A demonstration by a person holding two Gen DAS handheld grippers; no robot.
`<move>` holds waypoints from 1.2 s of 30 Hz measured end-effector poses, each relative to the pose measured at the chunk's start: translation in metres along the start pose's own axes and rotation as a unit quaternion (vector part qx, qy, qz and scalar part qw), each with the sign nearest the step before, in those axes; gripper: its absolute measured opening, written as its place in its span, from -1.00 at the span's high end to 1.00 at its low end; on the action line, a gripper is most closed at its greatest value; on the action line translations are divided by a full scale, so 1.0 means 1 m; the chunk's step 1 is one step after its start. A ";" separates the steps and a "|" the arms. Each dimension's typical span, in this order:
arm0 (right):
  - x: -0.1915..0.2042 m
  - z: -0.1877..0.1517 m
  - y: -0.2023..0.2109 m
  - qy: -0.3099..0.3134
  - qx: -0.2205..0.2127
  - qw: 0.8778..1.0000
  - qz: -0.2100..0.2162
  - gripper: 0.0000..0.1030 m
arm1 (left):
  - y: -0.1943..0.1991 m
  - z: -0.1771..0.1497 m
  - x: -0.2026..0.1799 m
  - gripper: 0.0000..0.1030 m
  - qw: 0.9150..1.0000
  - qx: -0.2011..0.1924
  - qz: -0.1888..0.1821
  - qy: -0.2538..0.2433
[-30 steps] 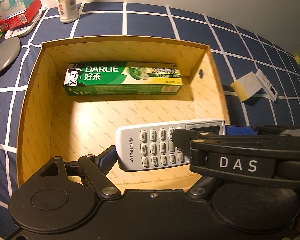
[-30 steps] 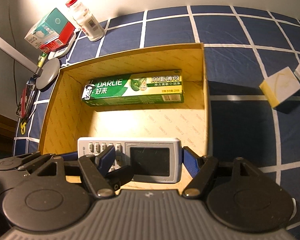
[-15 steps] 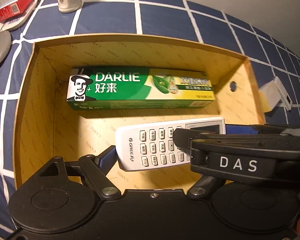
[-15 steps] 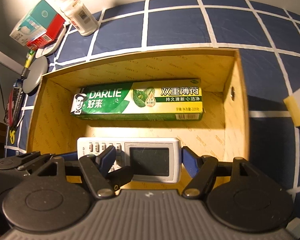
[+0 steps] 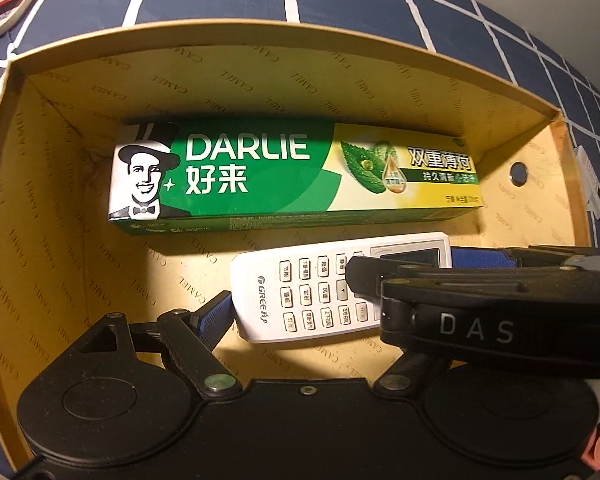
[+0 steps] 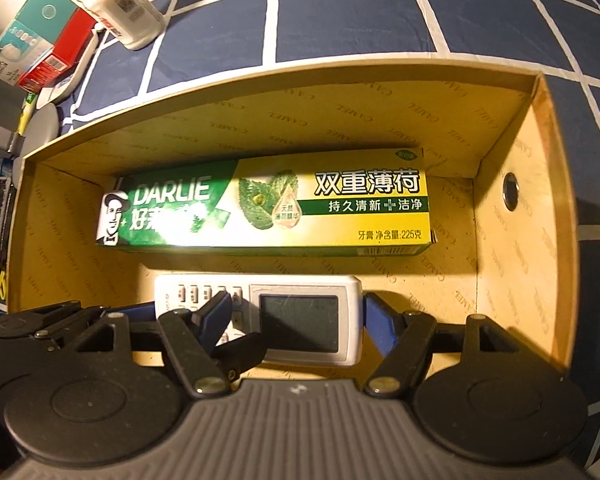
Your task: Organize objects
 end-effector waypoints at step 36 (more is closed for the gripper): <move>0.001 0.002 0.015 -0.009 -0.012 1.000 -0.001 -0.44 | 0.021 0.003 0.000 -0.54 1.000 -0.013 0.006 0.008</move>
Point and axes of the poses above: each gripper's, at about its wrist camera, not at the fingertips, and y roughly against the way its jaws point, x to its left, z to its top, the point moved 8 cm from there along -y, roughly the way its jaws point, and after that the axes turned 3 degrees about -z, right-handed, at the moved point
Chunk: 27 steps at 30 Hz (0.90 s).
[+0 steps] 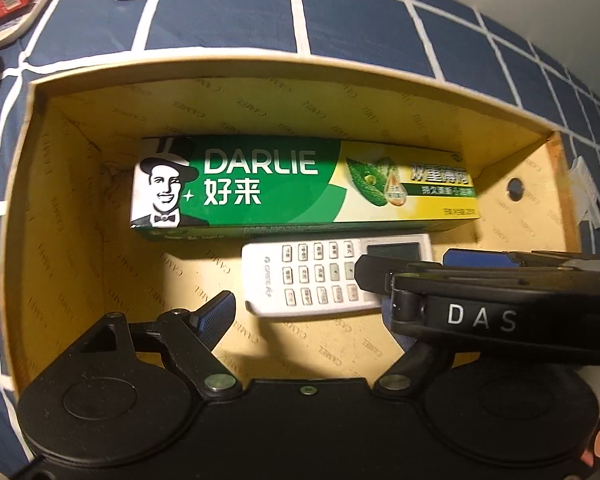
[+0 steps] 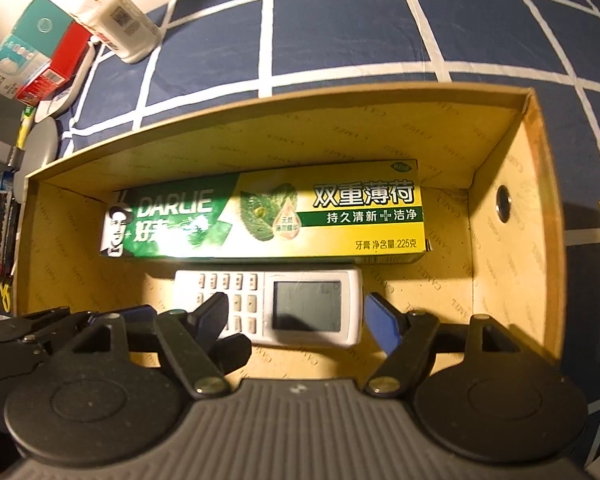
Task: Organize objects
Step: 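Open the right gripper to release the GREE remote inside the box, then move the right tool out of the box toward the second white remote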
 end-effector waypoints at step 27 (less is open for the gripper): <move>-0.022 -0.060 0.124 0.012 -0.104 0.995 0.004 -0.76 | 0.096 -0.076 -0.055 -0.81 0.995 -0.093 0.020 -0.007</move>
Point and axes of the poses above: each gripper's, at about its wrist camera, not at the fingertips, and y roughly against the way its jaws point, x to its left, z to its top, the point moved 8 cm from there along -y, roughly the way its jaws point, and after that the axes turned 3 degrees about -z, right-handed, at the moved point
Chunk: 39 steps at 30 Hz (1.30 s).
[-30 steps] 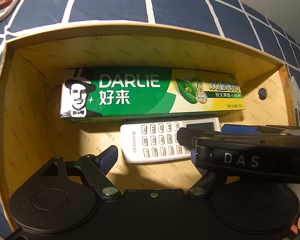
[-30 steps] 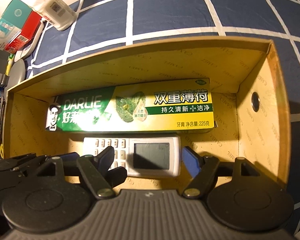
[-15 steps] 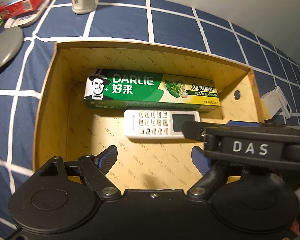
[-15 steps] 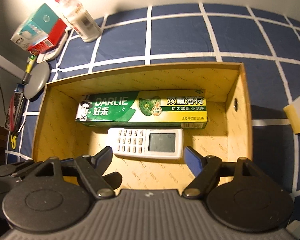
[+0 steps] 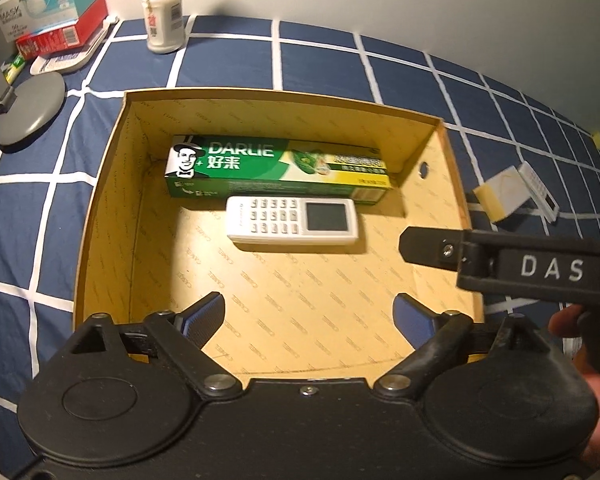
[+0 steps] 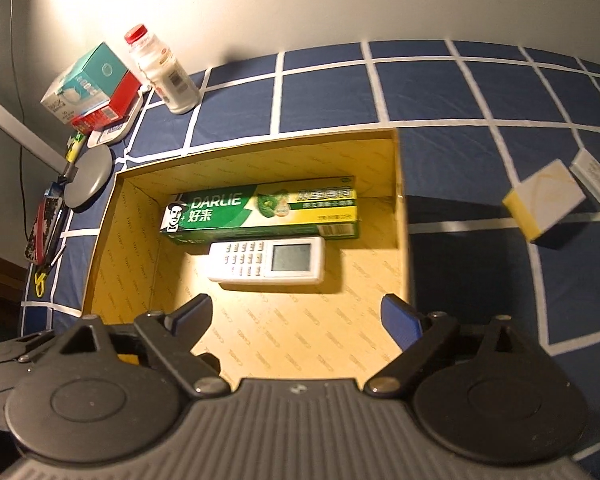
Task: Organize objects
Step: 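Move the right tool out of the box toward the second white remote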
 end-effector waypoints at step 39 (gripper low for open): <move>-0.278 0.009 0.091 -0.220 -0.084 0.967 -0.096 -1.00 | -0.065 0.051 -0.234 -1.00 0.977 0.020 -0.034 -0.209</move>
Point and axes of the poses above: each gripper's, at about its wrist camera, not at the fingertips, and y roughly against the way its jaws point, x to its left, z to its top, the point moved 8 cm from there along -y, roughly the way its jaws point, and after that the axes turned 3 degrees about -z, right-handed, at the moved point
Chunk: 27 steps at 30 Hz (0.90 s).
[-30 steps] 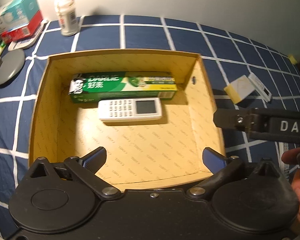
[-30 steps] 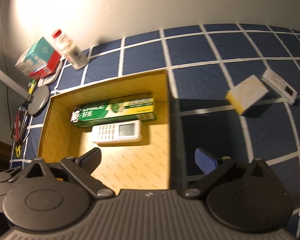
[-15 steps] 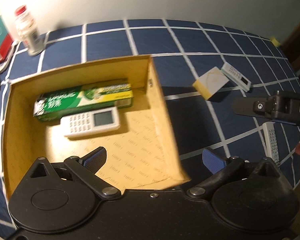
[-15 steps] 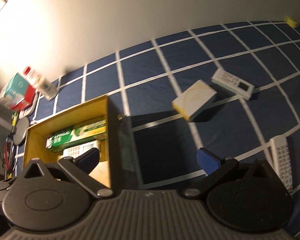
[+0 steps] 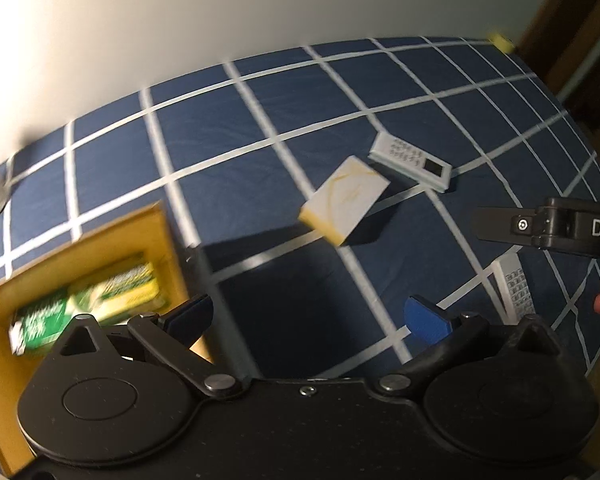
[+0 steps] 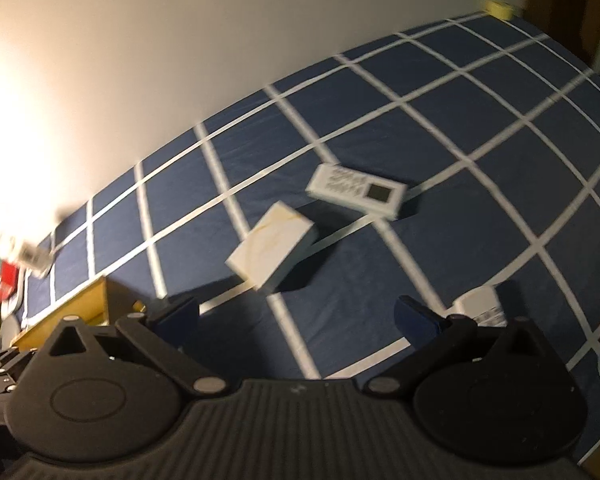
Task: Organize objects
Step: 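Move the right tool out of the box toward the second white remote, then close the right gripper on the white remote with the display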
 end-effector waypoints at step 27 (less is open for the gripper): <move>-0.089 0.090 -0.127 -0.162 0.043 0.984 -0.066 -0.99 | -0.169 0.128 -0.073 -1.00 0.982 0.092 -0.058 -0.156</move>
Point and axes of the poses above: each gripper's, at about its wrist camera, not at the fingertips, and y roughly against the way its jaws point, x to its left, z to its top, the point moved 8 cm from there along -y, roughly the way its jaws point, and after that the axes turned 3 degrees about -z, right-handed, at the moved point
